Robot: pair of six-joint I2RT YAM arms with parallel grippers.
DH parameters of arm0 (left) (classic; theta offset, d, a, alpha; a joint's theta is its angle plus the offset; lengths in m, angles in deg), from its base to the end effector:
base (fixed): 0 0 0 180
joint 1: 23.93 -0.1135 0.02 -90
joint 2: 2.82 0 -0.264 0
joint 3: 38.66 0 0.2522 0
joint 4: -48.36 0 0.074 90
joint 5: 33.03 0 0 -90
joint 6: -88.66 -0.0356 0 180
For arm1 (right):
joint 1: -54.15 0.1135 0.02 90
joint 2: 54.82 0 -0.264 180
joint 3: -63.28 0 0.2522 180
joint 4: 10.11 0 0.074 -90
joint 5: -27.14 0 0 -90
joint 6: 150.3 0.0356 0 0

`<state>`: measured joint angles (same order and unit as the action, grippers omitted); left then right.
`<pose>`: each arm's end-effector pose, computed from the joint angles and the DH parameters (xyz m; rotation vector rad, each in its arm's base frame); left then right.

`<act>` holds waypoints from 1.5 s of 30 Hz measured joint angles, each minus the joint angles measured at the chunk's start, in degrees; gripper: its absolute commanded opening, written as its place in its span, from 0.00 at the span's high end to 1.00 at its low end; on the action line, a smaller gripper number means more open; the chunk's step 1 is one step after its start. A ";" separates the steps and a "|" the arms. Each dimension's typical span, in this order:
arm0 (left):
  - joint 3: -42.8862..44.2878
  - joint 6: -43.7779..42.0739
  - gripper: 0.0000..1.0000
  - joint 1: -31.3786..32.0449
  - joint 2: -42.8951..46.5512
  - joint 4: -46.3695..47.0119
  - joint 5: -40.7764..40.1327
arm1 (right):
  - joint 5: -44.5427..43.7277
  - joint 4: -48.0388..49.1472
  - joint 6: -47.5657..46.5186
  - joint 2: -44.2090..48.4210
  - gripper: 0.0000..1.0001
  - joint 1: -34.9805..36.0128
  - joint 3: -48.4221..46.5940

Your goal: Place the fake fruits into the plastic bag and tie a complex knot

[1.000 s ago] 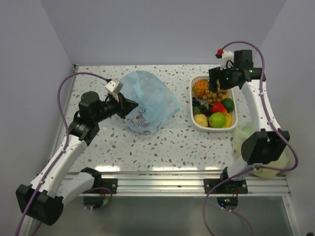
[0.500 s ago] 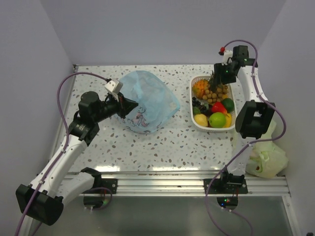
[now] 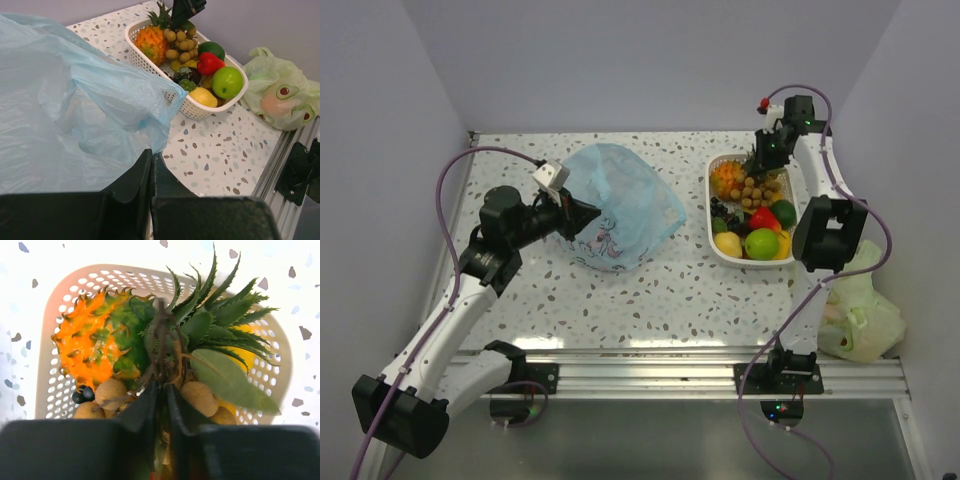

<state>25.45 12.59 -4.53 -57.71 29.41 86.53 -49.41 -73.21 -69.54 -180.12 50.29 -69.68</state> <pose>0.2022 -0.0898 0.3521 0.4741 1.7357 -0.8686 0.4836 -0.0243 0.2731 -0.2098 2.5029 0.2050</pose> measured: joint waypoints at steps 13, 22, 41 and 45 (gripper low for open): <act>0.17 0.55 1.00 0.00 -0.61 -0.02 -0.42 | 7.06 -1.36 -1.14 20.39 1.00 -0.02 6.43; 1.79 2.08 1.00 0.00 -2.45 0.04 -0.35 | 24.26 -3.28 -1.77 39.32 1.00 0.92 13.40; 2.99 5.05 1.00 0.00 -3.06 0.57 4.90 | 19.19 28.44 14.99 36.48 1.00 31.65 36.89; 2.99 6.10 1.00 0.00 -3.06 1.53 6.03 | 15.98 35.74 18.88 31.12 1.00 34.12 37.11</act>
<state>28.45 18.69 -4.53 -60.77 30.94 92.56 -33.43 -37.48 -50.65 -148.99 84.41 -32.56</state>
